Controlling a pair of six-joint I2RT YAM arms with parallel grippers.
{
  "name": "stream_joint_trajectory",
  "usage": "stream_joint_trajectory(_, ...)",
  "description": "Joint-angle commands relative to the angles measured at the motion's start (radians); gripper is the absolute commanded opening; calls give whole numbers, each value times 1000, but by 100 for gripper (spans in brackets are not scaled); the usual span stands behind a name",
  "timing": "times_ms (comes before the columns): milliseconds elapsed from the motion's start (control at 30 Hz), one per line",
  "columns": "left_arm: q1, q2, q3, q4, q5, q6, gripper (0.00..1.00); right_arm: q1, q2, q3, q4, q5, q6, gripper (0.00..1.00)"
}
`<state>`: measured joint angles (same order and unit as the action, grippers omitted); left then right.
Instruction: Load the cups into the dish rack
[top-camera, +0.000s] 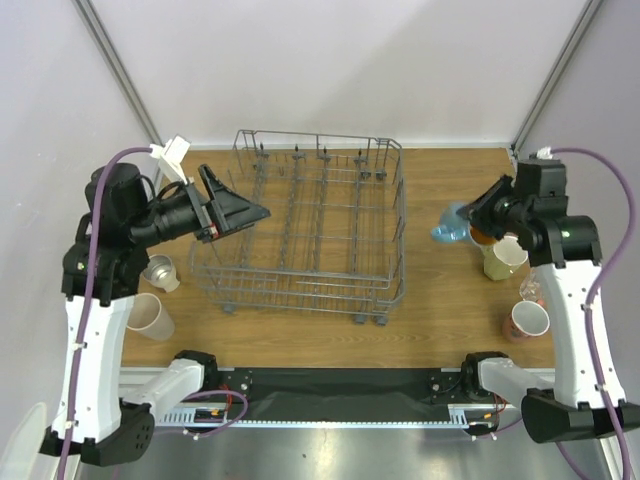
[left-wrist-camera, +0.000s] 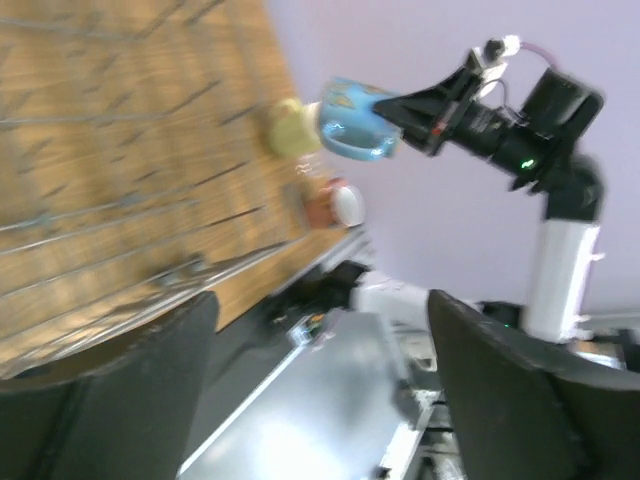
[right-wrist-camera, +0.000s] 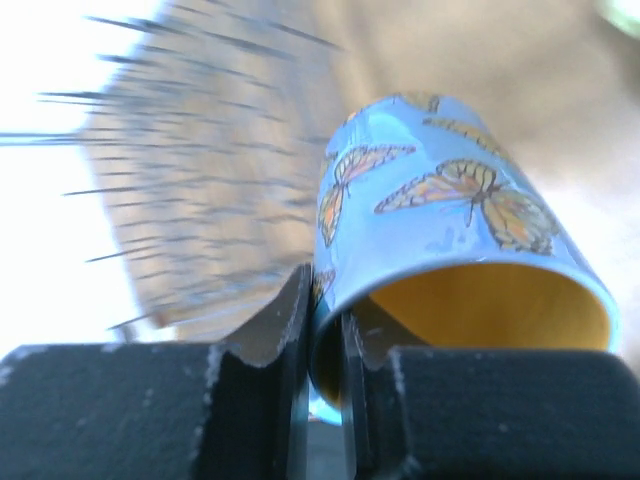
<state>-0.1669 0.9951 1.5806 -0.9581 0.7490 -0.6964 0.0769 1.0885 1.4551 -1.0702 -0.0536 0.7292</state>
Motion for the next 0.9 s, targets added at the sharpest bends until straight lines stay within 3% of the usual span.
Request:
stream_joint_trajectory(0,6,-45,-92,375,125,-292,97,17,-35,99,229,-170,-10,0)
stream_joint_trajectory(33,-2,-67,-147,444,127,-402,97,23,-54,96,327,-211,-2,0)
stream_joint_trajectory(133,-25,-76,-189,617,93,-530,100,37,-87,61,540,-297,59,0)
stream_joint_trajectory(300,-121,-20,-153,673,47,-584,99,79,-78,-7,919,-433,241,0)
stream_joint_trajectory(500,-269,7,-191,757,-72,-646,98,196,4,19,1209,-514,311,0)
stream_joint_trajectory(867,-365,36,-254,774,-201,-661,94,408,65,40,1334,-505,342,0)
